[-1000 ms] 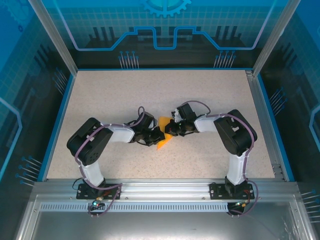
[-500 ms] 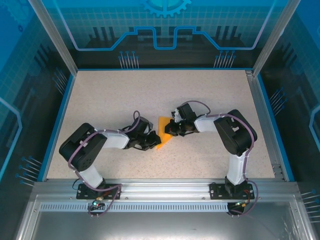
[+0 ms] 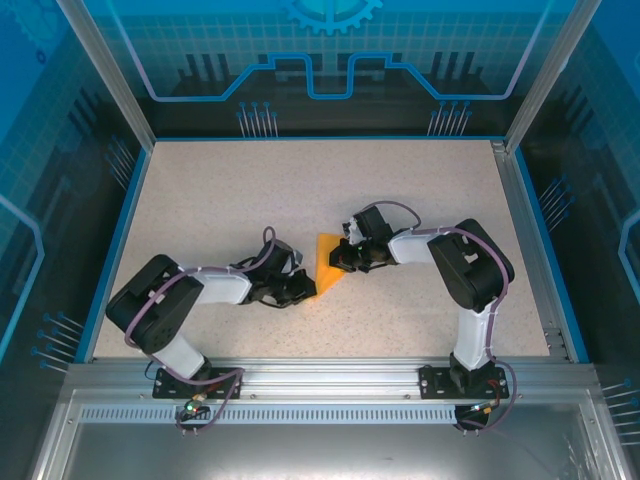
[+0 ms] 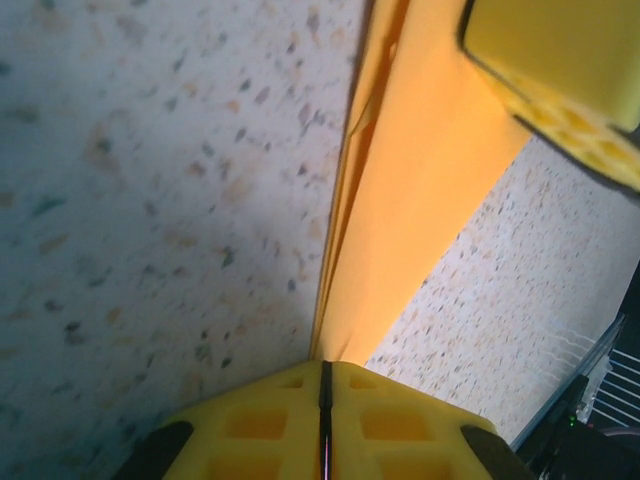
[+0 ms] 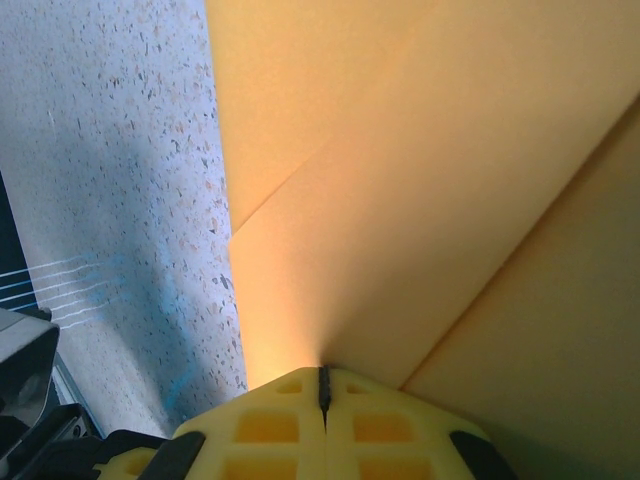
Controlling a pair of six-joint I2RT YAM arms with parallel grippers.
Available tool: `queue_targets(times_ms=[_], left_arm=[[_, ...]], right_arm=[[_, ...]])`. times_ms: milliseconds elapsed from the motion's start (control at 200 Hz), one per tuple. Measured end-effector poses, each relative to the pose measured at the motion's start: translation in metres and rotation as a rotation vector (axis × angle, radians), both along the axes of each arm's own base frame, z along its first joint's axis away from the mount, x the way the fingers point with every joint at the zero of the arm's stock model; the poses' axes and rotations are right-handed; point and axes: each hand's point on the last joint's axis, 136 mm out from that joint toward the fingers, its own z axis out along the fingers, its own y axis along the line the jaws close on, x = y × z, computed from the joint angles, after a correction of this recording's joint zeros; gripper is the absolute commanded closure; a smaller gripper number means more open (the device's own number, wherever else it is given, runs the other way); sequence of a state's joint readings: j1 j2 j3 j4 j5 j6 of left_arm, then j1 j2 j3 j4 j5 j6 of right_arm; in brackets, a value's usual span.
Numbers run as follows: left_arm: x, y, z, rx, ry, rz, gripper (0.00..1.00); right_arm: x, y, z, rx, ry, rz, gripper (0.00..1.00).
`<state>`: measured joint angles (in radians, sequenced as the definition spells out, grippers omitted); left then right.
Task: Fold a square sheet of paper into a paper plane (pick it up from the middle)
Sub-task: Fourth fold the wing at the center of the table.
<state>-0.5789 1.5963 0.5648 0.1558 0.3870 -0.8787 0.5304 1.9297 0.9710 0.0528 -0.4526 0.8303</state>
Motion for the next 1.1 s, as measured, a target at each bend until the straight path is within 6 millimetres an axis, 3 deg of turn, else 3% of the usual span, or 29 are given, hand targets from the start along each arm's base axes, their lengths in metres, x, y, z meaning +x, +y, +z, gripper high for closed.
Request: queue_targets(times_ms=[195,330,515,785,970,1100], left_arm=[[-0.018,0.014,0.005,0.039,0.034,0.003,0.87],[-0.009,0.010,0.023,0.010,-0.008,0.025,0.85],[0.013,-0.011,0.040,-0.056,-0.038,0.021,0.83],[0.003,-0.013,0.002,-0.019,0.083,0.003,0.83],[0.000,-0.010,0.001,-0.009,0.081,-0.004,0.85],[-0.014,0.004,0.001,0.033,0.099,0.005,0.86]], right_arm=[[0.000,0.000,0.000,0.000,0.000,0.000,0.95],[0.000,0.000,0.000,0.000,0.000,0.000,0.95],[0.000,0.000,0.000,0.000,0.000,0.000,0.95],[0.000,0.000,0.000,-0.004,0.002,0.001,0.95],[0.000,0.000,0.000,-0.008,0.001,0.000,0.95],[-0.001,0.001,0.000,-0.008,0.001,0.001,0.95]])
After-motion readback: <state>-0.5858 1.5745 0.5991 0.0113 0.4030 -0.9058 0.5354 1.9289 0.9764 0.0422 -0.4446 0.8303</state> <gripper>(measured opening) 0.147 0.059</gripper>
